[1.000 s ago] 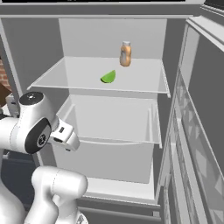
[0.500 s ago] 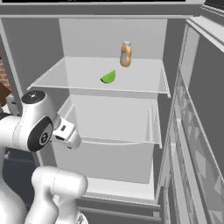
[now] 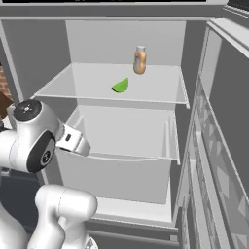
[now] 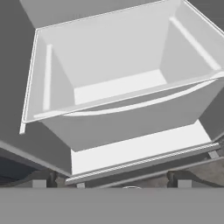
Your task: Grab a lemon wedge from the fridge and one ice cube from the ice bowl, and put them in the glass of lemonade.
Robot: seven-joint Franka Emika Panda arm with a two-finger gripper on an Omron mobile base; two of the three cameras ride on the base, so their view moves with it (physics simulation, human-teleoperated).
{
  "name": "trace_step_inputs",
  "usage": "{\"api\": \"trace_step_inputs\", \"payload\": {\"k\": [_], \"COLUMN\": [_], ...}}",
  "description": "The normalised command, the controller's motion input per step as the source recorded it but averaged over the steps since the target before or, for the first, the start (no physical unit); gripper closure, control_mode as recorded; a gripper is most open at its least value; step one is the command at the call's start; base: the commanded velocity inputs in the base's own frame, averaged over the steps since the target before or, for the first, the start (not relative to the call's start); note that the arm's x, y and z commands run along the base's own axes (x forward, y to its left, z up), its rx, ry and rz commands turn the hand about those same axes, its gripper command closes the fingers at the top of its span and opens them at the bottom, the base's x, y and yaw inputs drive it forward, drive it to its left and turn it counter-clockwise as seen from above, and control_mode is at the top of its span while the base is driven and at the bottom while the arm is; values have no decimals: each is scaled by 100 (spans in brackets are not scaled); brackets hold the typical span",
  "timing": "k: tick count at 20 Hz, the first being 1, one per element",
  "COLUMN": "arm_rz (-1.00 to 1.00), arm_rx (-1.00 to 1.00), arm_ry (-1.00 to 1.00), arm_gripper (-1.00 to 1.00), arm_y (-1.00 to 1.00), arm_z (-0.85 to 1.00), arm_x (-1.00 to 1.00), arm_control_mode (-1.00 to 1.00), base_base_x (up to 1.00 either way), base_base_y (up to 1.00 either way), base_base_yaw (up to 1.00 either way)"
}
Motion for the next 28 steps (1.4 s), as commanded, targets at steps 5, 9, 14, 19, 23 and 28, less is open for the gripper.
{"api": "trace_step_inputs", "payload": {"k": [5, 9, 14, 19, 23, 28], "arm_rz": [0, 0, 0, 0, -3, -11], "arm_rx": [0, 0, 0, 0, -2, -7], "arm_ry": [-9, -9, -10, -11, -4, 0], "arm_gripper": [-100, -100, -100, -100, -100, -100], "arm_y": [-2, -9, -24, -34, -31, -26], "arm_z": [55, 56, 57, 41, 18, 3], "arm_x": [0, 0, 0, 0, 5, 32], "arm_control_mode": [-100, -100, -100, -100, -100, -100], "base_base_x": [0, 0, 0, 0, 0, 0], "base_base_y": [0, 0, 0, 0, 0, 0], "base_base_yaw": [0, 0, 0, 0, 0, 0]}}
